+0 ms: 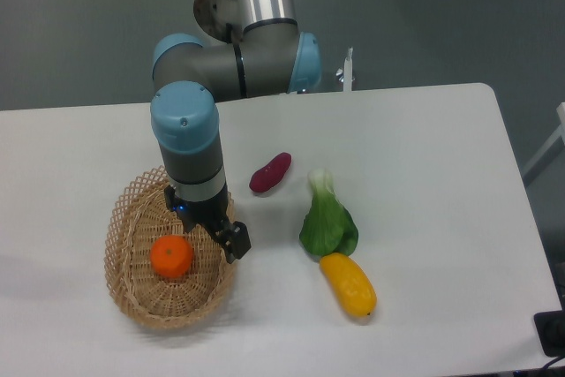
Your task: Pick up the orange from the basket
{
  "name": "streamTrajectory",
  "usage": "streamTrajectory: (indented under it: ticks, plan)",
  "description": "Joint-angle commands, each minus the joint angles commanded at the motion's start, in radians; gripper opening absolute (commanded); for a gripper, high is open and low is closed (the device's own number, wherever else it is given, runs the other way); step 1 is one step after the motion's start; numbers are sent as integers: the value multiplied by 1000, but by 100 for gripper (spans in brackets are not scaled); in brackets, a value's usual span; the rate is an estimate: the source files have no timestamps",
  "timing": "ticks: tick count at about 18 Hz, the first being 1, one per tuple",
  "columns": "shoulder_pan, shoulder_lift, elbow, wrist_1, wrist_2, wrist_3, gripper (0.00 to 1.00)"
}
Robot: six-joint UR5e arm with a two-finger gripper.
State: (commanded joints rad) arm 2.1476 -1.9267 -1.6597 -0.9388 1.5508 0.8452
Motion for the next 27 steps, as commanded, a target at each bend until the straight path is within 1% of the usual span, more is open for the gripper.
streamTrajectory:
  ticks: [1, 17, 18, 19, 22, 23, 25, 27]
  plan:
    - [2, 2, -14, 8, 0, 2, 100]
    - [-6, -2, -22, 8, 0, -14, 100]
    - [-14, -5, -23, 5, -1, -15, 100]
    - [-41, -12, -25, -3, 8, -17, 100]
    - [-54, -20, -41, -2, 8, -52, 100]
    - [-70, -35, -45, 2, 9, -79, 100]
    - [-86, -51, -45, 8, 9, -89, 100]
    - [-106, -74, -40, 12, 9, -152, 100]
